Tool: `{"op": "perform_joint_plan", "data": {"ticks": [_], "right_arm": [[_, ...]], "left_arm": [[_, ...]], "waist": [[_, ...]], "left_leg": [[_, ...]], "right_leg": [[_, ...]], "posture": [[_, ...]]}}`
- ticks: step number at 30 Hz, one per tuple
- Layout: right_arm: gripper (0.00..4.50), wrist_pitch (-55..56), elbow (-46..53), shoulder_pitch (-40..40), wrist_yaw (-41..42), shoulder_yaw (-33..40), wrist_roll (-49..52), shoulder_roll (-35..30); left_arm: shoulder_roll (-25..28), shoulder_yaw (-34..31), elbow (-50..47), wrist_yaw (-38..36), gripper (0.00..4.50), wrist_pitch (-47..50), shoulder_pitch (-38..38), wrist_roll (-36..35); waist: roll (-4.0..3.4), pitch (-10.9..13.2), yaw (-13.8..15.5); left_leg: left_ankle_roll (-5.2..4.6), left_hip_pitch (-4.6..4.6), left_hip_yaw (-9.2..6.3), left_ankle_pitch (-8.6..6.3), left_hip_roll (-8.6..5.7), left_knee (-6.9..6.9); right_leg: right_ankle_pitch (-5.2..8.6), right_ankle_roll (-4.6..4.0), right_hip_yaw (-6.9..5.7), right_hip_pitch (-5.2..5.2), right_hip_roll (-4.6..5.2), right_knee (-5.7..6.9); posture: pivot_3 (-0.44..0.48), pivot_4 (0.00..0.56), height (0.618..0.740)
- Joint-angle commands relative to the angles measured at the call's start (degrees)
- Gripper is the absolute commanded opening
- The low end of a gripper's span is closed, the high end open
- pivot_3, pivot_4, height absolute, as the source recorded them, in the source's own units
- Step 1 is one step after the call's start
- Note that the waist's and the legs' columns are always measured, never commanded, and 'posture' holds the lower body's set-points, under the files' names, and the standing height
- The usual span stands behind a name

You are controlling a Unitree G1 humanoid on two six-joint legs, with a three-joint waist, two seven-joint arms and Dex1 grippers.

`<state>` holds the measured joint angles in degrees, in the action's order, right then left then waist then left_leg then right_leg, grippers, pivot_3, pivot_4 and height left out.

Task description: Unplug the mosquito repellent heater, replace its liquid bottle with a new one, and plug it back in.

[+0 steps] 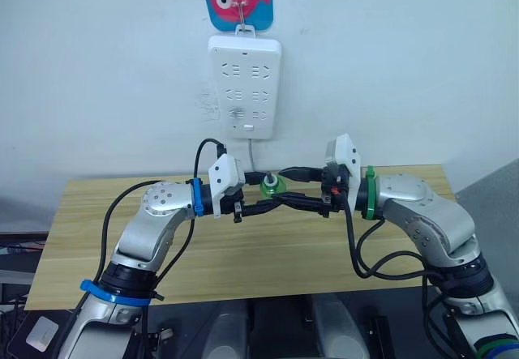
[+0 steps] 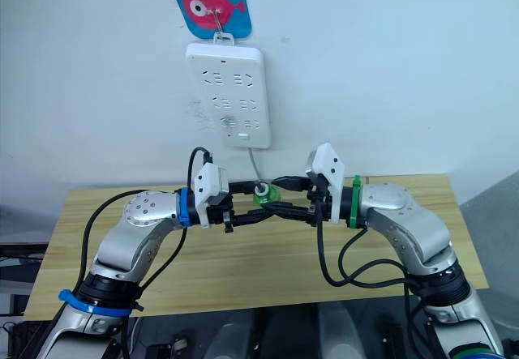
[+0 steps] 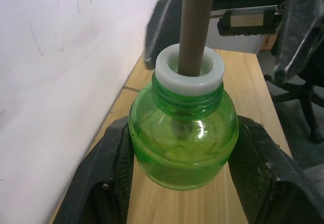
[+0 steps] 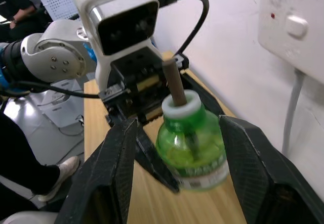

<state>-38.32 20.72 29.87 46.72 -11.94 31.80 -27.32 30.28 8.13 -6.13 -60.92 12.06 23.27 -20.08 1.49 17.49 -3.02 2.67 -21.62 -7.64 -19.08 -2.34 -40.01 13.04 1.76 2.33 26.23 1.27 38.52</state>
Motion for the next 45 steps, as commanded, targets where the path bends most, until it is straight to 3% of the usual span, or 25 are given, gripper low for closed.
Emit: {"op": "perform_joint_plan", "data": {"ticks": [1,10,15,16,21,28,29,45], "right_arm": [[2.63,1.8,0.2,0.9,-1.0,-0.7,-1.6,1.8],[2.63,4.5,-0.9,0.9,0.3,-2.3,-5.2,3.2],[0.99,5.4,-2.1,1.6,1.2,-2.1,-5.8,3.2],[0.83,5.8,-2.3,1.6,1.7,-2.3,-6.1,3.0],[0.85,6.9,-2.5,0.8,2.2,-1.7,-5.9,3.3],[0.85,7.7,-1.1,-2.8,-2.5,1.8,-5.5,5.6],[0.85,7.9,-0.8,-3.6,-3.4,2.3,-5.7,5.8],[0.85,12.7,-0.4,-11.0,-12.8,4.1,-10.4,9.0]], "left_arm": [[-0.3,0.0,-1.9,-0.4,2.24,-0.1,0.5,-0.8],[-0.2,-0.3,-2.6,-0.2,2.24,0.7,0.0,-1.0],[-0.4,-0.4,-2.0,-0.1,2.24,1.0,0.6,-0.8],[-0.4,-0.4,-1.9,0.0,2.24,1.1,0.8,-0.8],[-0.6,-0.9,-2.0,0.4,2.24,0.7,0.7,-0.9],[-0.6,-2.6,-6.0,2.5,4.41,1.0,-2.6,-1.9],[-0.4,-3.1,-7.0,2.9,4.50,1.4,-3.1,-2.2],[2.3,-9.7,-16.9,9.1,4.50,5.4,-12.4,-5.6]], "waist": [[0.00,0.0,0.0],[0.00,0.0,0.0],[0.01,0.0,0.0],[0.01,0.0,0.0],[0.00,0.0,0.0],[0.00,0.0,0.1],[0.00,0.0,0.1],[0.00,0.0,0.3]], "left_leg": [[0.00,0.00,-0.01,0.00,0.00,0.00],[0.00,-0.01,-0.03,0.00,0.00,0.00],[0.00,-0.01,-0.02,0.00,0.00,0.00],[0.00,-0.01,-0.03,0.00,0.00,0.00],[0.00,-0.01,-0.03,0.00,0.00,0.00],[0.00,-0.01,-0.04,0.00,0.01,0.00],[0.00,-0.01,-0.03,0.00,0.01,0.01],[0.01,0.05,-0.01,0.00,0.01,0.01]], "right_leg": [[0.00,0.00,-0.01,0.00,0.00,0.00],[0.00,0.00,-0.02,0.00,0.00,0.01],[0.00,0.00,-0.02,0.00,0.00,0.02],[0.00,0.00,-0.03,0.00,0.00,0.02],[0.00,0.00,-0.02,0.00,0.00,0.02],[0.00,0.00,-0.02,0.00,0.00,0.02],[0.00,0.00,-0.01,0.01,0.00,0.02],[0.00,0.00,0.01,-0.01,-0.01,0.07]], "posture": [[-0.060,0.245,0.740],[-0.046,0.257,0.740],[-0.044,0.274,0.740],[-0.044,0.274,0.740],[-0.043,0.274,0.740],[-0.028,0.269,0.740],[-0.028,0.269,0.740],[-0.013,0.266,0.740]]}}
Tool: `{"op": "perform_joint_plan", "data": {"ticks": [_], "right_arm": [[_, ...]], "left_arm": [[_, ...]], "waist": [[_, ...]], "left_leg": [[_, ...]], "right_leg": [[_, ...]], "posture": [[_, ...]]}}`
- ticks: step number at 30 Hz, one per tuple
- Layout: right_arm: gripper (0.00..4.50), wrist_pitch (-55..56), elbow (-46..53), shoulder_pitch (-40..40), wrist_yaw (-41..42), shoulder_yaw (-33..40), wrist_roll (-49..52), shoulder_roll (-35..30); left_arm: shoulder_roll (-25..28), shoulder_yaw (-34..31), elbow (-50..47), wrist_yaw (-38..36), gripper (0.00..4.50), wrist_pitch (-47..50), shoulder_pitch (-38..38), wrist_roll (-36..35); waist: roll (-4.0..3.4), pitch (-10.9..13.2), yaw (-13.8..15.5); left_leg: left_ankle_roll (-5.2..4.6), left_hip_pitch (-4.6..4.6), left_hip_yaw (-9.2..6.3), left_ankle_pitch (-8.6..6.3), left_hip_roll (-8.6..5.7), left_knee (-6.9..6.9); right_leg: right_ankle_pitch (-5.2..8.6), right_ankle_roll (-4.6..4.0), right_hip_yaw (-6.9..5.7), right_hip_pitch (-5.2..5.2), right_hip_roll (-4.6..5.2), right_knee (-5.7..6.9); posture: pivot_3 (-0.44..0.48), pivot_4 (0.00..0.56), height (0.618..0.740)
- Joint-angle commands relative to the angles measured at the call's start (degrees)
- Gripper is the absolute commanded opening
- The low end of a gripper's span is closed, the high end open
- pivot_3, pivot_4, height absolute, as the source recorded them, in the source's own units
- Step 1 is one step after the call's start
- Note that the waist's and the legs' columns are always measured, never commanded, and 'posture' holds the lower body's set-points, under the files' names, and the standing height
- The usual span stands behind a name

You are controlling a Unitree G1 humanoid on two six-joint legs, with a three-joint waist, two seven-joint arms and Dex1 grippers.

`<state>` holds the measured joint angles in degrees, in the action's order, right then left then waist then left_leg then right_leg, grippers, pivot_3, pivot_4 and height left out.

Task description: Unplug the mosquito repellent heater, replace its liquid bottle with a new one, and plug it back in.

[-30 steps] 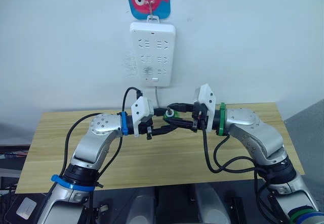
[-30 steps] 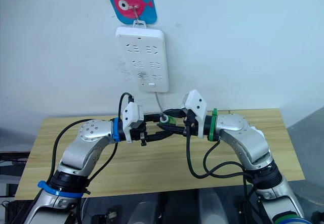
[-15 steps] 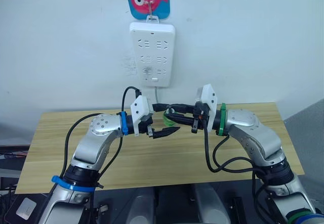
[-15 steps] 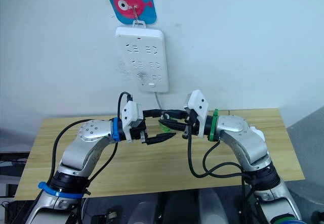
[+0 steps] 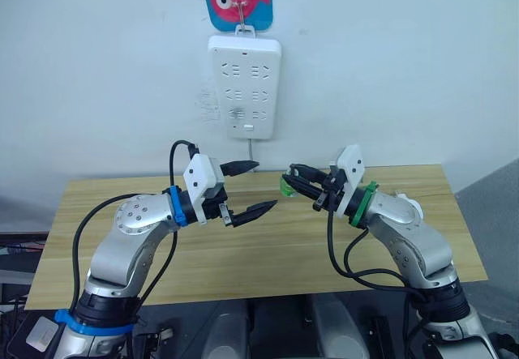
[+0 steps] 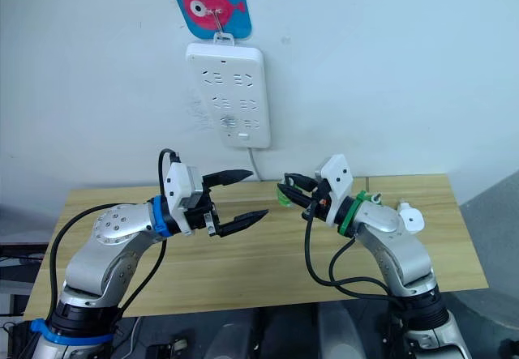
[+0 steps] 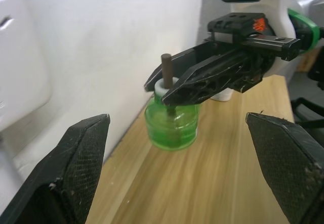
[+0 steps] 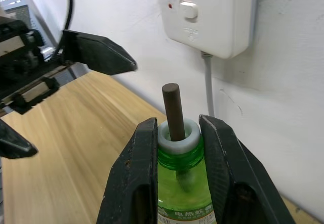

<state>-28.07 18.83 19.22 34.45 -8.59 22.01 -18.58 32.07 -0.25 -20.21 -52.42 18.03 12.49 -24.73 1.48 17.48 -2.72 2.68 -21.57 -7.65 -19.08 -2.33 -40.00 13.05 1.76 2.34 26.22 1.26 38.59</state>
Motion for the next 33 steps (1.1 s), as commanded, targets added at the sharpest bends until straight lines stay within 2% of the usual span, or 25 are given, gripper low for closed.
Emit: {"op": "perform_joint_plan", "data": {"ticks": [1,5,9,14,18,23,33], "right_arm": [[0.85,2.9,1.0,-0.5,-0.7,0.9,-1.0,0.3],[0.85,3.8,0.1,-0.5,-1.4,1.4,-1.4,0.8],[0.85,-1.8,2.3,0.4,-2.6,3.5,4.3,3.2],[0.85,-22.1,1.6,5.4,-17.9,19.1,32.3,11.1],[0.85,-30.3,-0.4,7.5,-27.5,25.4,52.0,10.5],[0.85,-31.0,-0.7,7.3,-36.2,25.6,66.1,7.8],[0.85,-25.9,1.4,7.0,-43.7,21.3,74.2,5.2]], "left_arm": [[0.4,-1.5,-3.6,1.1,4.50,-0.3,-2.3,-1.3],[0.1,-1.3,-5.2,2.4,4.50,0.2,-3.3,-1.7],[-2.2,-1.6,-5.8,5.7,4.50,-1.6,-3.7,-1.2],[-8.4,1.4,-7.0,10.6,4.50,-13.6,-5.8,5.7],[-11.8,3.5,-6.9,13.3,4.50,-18.1,-6.5,8.8],[-14.9,5.0,-2.3,17.0,4.50,-23.2,-3.8,13.4],[-21.0,8.8,2.3,20.2,4.50,-25.4,-0.4,14.0]], "waist": [[0.00,0.0,0.0],[0.00,0.0,0.3],[0.00,0.0,0.4],[0.00,0.0,0.5],[0.00,0.0,0.8],[-0.01,0.0,0.8],[0.01,0.0,0.7]], "left_leg": [[0.00,0.00,0.00,0.00,0.00,0.01],[0.00,-0.01,-0.01,0.00,0.00,0.00],[0.00,0.03,0.00,0.00,0.00,0.01],[0.00,0.02,0.05,0.00,0.01,0.00],[-0.02,-0.03,-0.01,-0.01,0.01,0.01],[-0.24,-0.02,0.10,-0.09,-0.02,-0.02],[-0.27,-0.02,0.23,-0.08,0.00,-0.01]], "right_leg": [[0.00,0.00,0.00,0.00,0.00,0.00],[0.00,0.00,0.00,0.00,0.00,-0.01],[0.00,0.00,0.01,-0.02,0.00,0.02],[-0.01,-0.01,0.08,-0.01,0.00,0.02],[-0.01,-0.01,0.09,-0.02,0.01,-0.03],[-0.01,-0.01,0.06,-0.03,0.01,0.06],[-0.01,-0.01,0.03,-0.03,-0.01,0.09]], "posture": [[-0.009,0.267,0.740],[-0.001,0.271,0.740],[-0.007,0.269,0.740],[-0.022,0.271,0.740],[-0.029,0.271,0.740],[-0.032,0.271,0.740],[-0.049,0.266,0.740]]}}
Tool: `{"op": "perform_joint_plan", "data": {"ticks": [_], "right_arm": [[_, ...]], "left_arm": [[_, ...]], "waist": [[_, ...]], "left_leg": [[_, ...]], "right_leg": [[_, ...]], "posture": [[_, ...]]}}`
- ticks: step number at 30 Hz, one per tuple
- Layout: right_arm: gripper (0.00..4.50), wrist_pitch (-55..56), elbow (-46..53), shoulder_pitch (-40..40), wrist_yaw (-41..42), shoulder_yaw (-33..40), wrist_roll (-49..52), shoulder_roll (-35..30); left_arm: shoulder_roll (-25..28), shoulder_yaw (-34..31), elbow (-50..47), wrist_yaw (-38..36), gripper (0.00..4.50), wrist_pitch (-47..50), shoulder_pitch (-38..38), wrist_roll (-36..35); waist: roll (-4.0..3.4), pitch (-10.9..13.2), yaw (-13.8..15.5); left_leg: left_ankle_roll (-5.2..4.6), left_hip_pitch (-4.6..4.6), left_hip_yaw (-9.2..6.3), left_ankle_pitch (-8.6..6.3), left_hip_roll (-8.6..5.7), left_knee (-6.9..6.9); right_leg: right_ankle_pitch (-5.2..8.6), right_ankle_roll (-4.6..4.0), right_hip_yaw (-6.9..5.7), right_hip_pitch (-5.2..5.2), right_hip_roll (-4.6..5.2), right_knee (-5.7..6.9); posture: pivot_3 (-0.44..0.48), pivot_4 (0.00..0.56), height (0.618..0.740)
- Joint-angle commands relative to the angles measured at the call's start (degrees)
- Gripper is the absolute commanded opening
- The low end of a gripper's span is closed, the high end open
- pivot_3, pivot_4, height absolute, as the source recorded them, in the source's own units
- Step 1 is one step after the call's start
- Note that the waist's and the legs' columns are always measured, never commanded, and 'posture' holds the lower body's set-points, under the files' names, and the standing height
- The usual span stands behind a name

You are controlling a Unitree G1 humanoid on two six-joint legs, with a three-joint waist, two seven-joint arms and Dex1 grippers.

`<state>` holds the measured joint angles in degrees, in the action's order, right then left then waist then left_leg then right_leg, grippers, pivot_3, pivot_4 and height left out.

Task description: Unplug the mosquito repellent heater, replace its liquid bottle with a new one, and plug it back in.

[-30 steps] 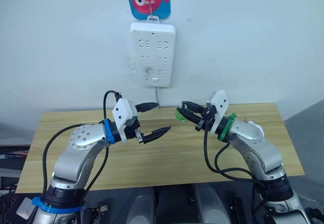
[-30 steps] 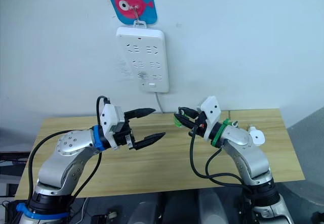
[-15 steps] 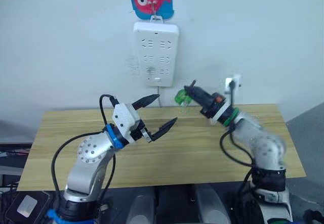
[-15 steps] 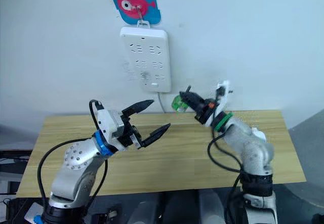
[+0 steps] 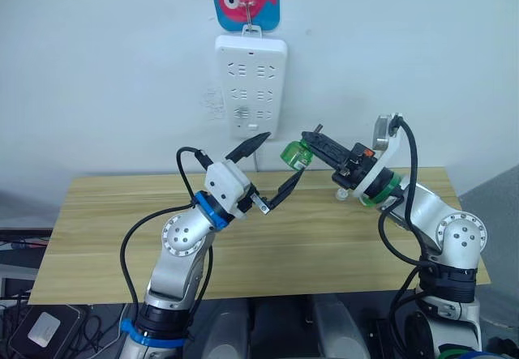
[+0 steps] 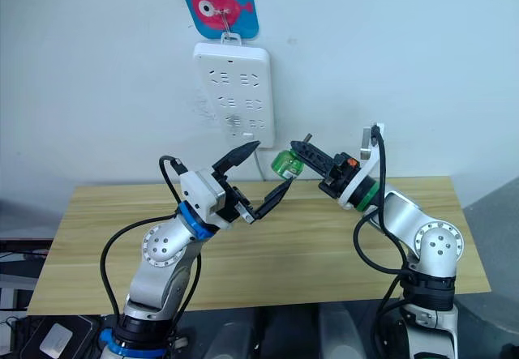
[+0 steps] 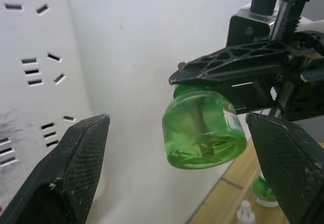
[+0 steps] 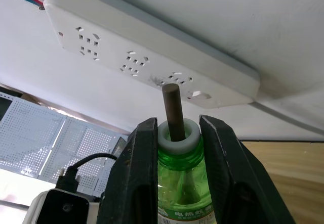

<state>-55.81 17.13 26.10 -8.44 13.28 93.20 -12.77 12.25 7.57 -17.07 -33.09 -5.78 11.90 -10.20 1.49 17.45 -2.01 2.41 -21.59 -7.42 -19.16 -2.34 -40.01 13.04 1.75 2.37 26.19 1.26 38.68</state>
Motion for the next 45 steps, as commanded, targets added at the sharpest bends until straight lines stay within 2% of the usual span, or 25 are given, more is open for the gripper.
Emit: {"op": "perform_joint_plan", "data": {"ticks": [1,19,22,28,38,39,43,45], "right_arm": [[0.85,2.3,3.3,0.0,-1.1,-1.0,3.4,-0.8],[0.85,7.0,4.5,-0.6,-1.7,-5.4,7.1,-5.2],[0.85,7.5,4.9,-0.6,-2.1,-5.9,7.6,-5.4],[0.85,8.7,6.1,0.1,-4.3,-6.9,9.8,-5.7],[0.85,9.1,7.7,-0.6,-4.7,-9.5,11.3,-7.4],[1.60,9.0,7.5,-0.7,-4.3,-9.6,11.5,-7.7],[2.93,7.4,6.2,-1.2,-1.2,-9.3,11.5,-10.4],[3.60,4.2,5.9,-2.6,2.0,-8.7,12.2,-14.8]], "left_arm": [[-1.7,1.2,-0.7,1.1,4.50,-1.6,0.3,-0.6],[-5.4,2.8,-0.1,2.6,4.50,1.0,1.0,-3.0],[-5.7,3.4,-0.3,2.1,3.92,1.2,0.8,-4.0],[-5.7,4.1,-0.8,2.0,2.24,1.5,0.3,-4.5],[-4.8,4.8,-2.0,2.3,2.24,1.5,-0.2,-3.1],[-4.7,4.7,-1.9,2.3,2.24,1.6,-0.1,-3.1],[-3.9,4.1,-1.1,1.9,2.24,1.8,0.9,-3.8],[-3.8,2.9,-1.1,2.4,2.24,4.9,1.8,-5.8]], "waist": [[0.01,0.0,0.0],[0.02,0.0,0.0],[0.02,0.0,0.0],[0.02,0.0,0.0],[0.03,0.0,0.0],[0.02,0.0,0.0],[0.02,0.0,0.0],[0.03,0.0,0.0]], "left_leg": [[0.00,0.00,-0.01,0.00,0.00,0.00],[0.01,-0.01,0.01,0.02,0.00,-0.01],[0.00,-0.01,0.01,0.02,0.00,-0.01],[0.01,-0.01,-0.01,0.02,0.00,-0.01],[0.01,-0.03,-0.01,0.02,0.00,-0.01],[0.01,-0.03,-0.01,0.02,0.00,-0.01],[0.01,-0.03,-0.01,0.02,0.00,-0.01],[0.01,-0.03,-0.01,0.02,-0.01,-0.01]], "right_leg": [[0.00,0.00,0.00,0.00,0.00,0.00],[0.00,0.00,0.00,-0.01,-0.01,-0.03],[0.00,0.00,0.00,-0.01,-0.01,-0.02],[0.00,0.00,0.00,-0.01,-0.01,-0.03],[0.00,0.00,0.01,-0.01,-0.01,-0.05],[0.00,0.00,0.01,-0.01,-0.01,-0.05],[0.00,0.00,0.00,-0.01,-0.01,-0.05],[0.00,0.00,-0.01,-0.02,-0.01,-0.06]], "posture": [[-0.049,0.266,0.740],[-0.062,0.263,0.740],[-0.064,0.265,0.740],[-0.064,0.264,0.740],[-0.059,0.261,0.740],[-0.059,0.261,0.740],[-0.061,0.259,0.740],[-0.061,0.259,0.740]]}}
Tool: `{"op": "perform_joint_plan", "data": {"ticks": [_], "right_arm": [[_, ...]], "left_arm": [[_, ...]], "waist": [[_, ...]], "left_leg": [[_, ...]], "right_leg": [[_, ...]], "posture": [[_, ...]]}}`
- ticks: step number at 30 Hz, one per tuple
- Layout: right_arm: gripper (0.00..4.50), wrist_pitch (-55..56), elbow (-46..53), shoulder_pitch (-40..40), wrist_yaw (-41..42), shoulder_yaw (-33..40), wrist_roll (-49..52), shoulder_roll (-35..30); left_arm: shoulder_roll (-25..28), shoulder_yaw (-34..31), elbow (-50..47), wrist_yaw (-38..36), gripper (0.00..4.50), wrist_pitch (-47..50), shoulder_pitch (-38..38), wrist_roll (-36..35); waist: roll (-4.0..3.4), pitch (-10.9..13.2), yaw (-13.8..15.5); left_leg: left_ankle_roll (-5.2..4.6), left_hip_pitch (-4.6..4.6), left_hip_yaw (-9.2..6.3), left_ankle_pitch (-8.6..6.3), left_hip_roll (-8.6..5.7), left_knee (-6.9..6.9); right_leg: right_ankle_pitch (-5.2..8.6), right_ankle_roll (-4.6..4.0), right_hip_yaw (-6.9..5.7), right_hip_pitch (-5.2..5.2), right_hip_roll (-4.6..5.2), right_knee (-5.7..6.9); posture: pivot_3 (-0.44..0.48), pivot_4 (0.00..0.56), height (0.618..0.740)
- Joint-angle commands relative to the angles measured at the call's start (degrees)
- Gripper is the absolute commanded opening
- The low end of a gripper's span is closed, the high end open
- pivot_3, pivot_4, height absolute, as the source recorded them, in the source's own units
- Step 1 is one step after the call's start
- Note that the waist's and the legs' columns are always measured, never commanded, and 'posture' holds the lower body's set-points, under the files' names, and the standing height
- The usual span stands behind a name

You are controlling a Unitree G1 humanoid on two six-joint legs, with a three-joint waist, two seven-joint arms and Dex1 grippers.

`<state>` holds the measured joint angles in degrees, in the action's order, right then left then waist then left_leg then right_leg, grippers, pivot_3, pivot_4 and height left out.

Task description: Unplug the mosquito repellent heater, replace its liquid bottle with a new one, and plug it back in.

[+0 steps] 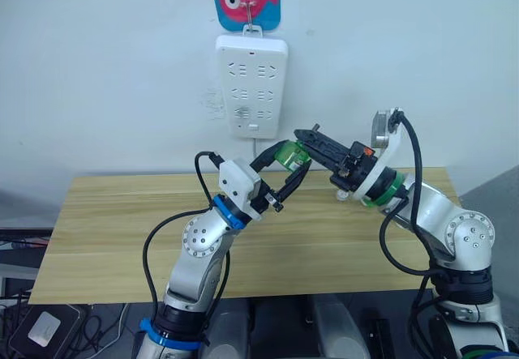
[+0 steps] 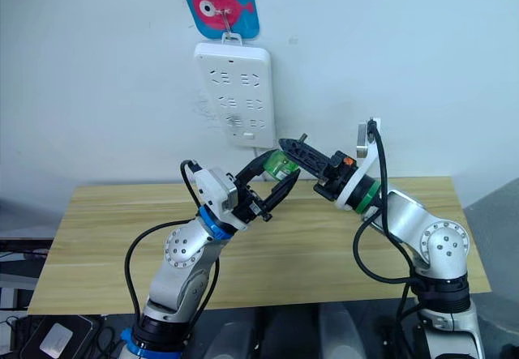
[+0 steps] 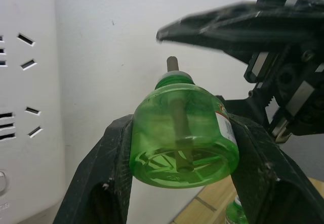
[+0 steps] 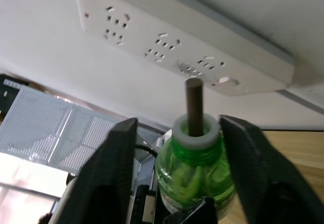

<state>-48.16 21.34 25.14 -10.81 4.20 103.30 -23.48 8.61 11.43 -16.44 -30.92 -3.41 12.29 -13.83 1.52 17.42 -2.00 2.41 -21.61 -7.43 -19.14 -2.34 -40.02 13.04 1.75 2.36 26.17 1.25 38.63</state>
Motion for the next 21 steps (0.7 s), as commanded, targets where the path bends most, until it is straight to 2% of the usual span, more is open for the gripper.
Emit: {"op": "perform_joint_plan", "data": {"ticks": [1,3,6,8,11,13,15,18,21], "right_arm": [[3.98,-6.1,1.4,-2.6,7.1,1.1,2.4,-7.5],[4.46,-10.5,0.3,-4.2,12.5,2.7,2.6,-14.3],[4.46,-19.1,-3.1,-6.4,25.8,7.0,-1.2,-28.2],[4.46,-21.7,-4.3,-8.0,36.0,8.1,-9.4,-37.1],[4.46,-16.2,-6.5,-9.8,46.1,2.9,-27.7,-46.0],[4.46,-10.4,-10.3,-9.1,48.4,-2.1,-39.8,-47.8],[4.46,-5.2,-15.4,-6.8,47.1,-7.1,-51.6,-46.7],[4.46,-2.4,-21.4,-2.7,45.5,-11.3,-62.1,-43.4],[4.46,-2.9,-25.7,0.8,44.0,-12.8,-67.9,-39.0]], "left_arm": [[-0.2,-1.9,-2.1,0.9,2.24,5.5,2.1,-4.3],[0.1,-3.2,-3.2,1.2,2.24,11.7,3.1,-8.6],[3.3,-5.1,-7.3,-0.9,2.24,24.1,5.4,-19.2],[7.6,-6.9,-10.1,-3.8,2.24,35.0,7.1,-31.0],[13.5,-11.1,-9.9,-6.2,2.24,46.3,8.7,-45.6],[15.8,-13.6,-8.4,-6.6,2.24,50.5,9.4,-52.1],[17.3,-15.7,-6.7,-5.6,2.24,54.9,9.6,-60.8],[18.1,-18.1,-3.6,-2.8,2.24,59.1,9.1,-72.5],[19.4,-18.7,-2.0,-1.3,2.24,61.8,7.2,-80.4]], "waist": [[-0.01,0.0,0.2],[0.01,0.0,0.2],[0.00,0.0,0.1],[0.00,0.0,0.1],[0.00,0.0,-0.3],[0.01,0.0,-1.0],[0.01,0.0,-1.4],[0.02,0.0,-1.5],[0.03,0.0,-1.6]], "left_leg": [[-0.01,-0.01,0.00,0.00,0.00,-0.01],[-0.03,-0.10,-0.04,-0.01,-0.03,-0.06],[-0.07,-0.14,0.03,-0.01,-0.06,-0.11],[-0.11,-0.17,0.06,-0.01,-0.06,-0.16],[-0.13,-0.08,0.05,-0.02,0.02,-0.14],[-0.12,0.03,0.08,-0.02,0.07,-0.14],[-0.09,0.09,0.15,0.00,0.06,-0.12],[0.12,0.13,0.31,0.11,0.05,-0.10],[0.13,0.12,0.33,0.11,0.05,-0.08]], "right_leg": [[0.00,0.00,-0.01,0.00,0.00,0.00],[0.00,0.00,-0.07,-0.01,0.01,-0.04],[0.00,0.01,-0.05,-0.01,0.01,-0.05],[0.00,0.01,-0.09,-0.01,0.00,-0.05],[0.01,0.03,-0.13,-0.06,-0.12,-0.01],[0.02,0.05,-0.13,-0.10,-0.17,0.01],[0.03,0.06,-0.07,-0.11,-0.17,0.03],[0.03,0.06,0.10,-0.05,-0.11,0.10],[0.02,0.05,0.14,-0.02,-0.10,0.09]], "posture": [[-0.081,0.266,0.740],[-0.090,0.271,0.740],[-0.098,0.280,0.740],[-0.103,0.289,0.740],[-0.106,0.296,0.740],[-0.104,0.300,0.740],[-0.101,0.301,0.740],[-0.100,0.307,0.740],[-0.094,0.309,0.740]]}}
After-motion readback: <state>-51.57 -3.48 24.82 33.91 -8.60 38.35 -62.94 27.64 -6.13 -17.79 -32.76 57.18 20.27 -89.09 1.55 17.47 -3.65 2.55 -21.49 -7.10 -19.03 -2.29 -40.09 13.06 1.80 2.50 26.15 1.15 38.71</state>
